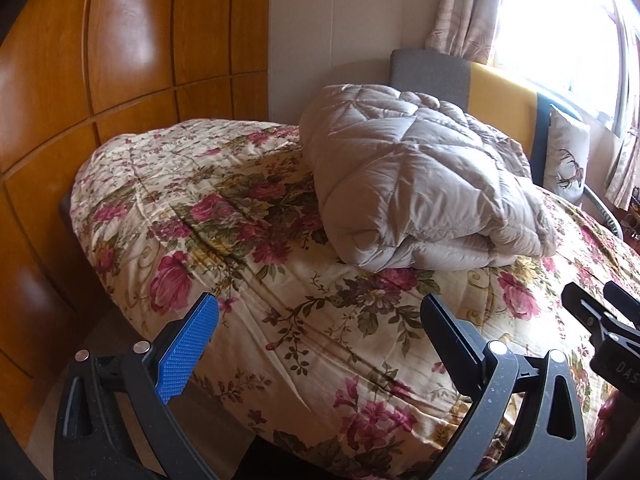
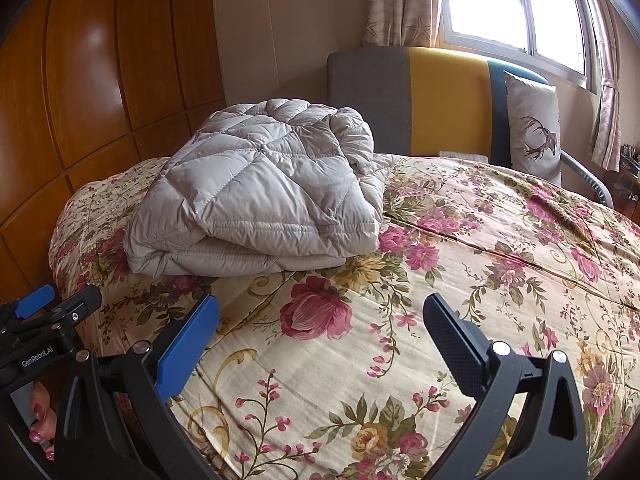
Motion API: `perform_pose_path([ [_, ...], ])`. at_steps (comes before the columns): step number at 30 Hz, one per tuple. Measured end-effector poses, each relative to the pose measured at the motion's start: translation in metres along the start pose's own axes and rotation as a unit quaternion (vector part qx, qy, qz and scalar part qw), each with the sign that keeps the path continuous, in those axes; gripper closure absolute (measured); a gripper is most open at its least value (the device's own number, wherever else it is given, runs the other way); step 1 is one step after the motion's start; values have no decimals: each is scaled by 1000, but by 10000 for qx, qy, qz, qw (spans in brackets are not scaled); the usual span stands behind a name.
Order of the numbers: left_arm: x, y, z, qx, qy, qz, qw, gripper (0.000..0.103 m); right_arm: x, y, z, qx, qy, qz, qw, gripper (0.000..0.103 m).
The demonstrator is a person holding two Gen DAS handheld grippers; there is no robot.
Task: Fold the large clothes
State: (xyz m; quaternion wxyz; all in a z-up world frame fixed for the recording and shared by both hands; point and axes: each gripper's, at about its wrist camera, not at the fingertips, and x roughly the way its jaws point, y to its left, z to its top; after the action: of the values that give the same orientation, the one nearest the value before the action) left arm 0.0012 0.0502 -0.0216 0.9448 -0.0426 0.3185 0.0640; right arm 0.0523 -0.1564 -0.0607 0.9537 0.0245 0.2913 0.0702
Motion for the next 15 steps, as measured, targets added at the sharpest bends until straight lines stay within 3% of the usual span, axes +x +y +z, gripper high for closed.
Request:
perform_pose_path([
  [15, -4, -6, -1, 89, -94, -195, 9997, 3, 3, -1, -2, 30, 48, 7, 10000, 2],
])
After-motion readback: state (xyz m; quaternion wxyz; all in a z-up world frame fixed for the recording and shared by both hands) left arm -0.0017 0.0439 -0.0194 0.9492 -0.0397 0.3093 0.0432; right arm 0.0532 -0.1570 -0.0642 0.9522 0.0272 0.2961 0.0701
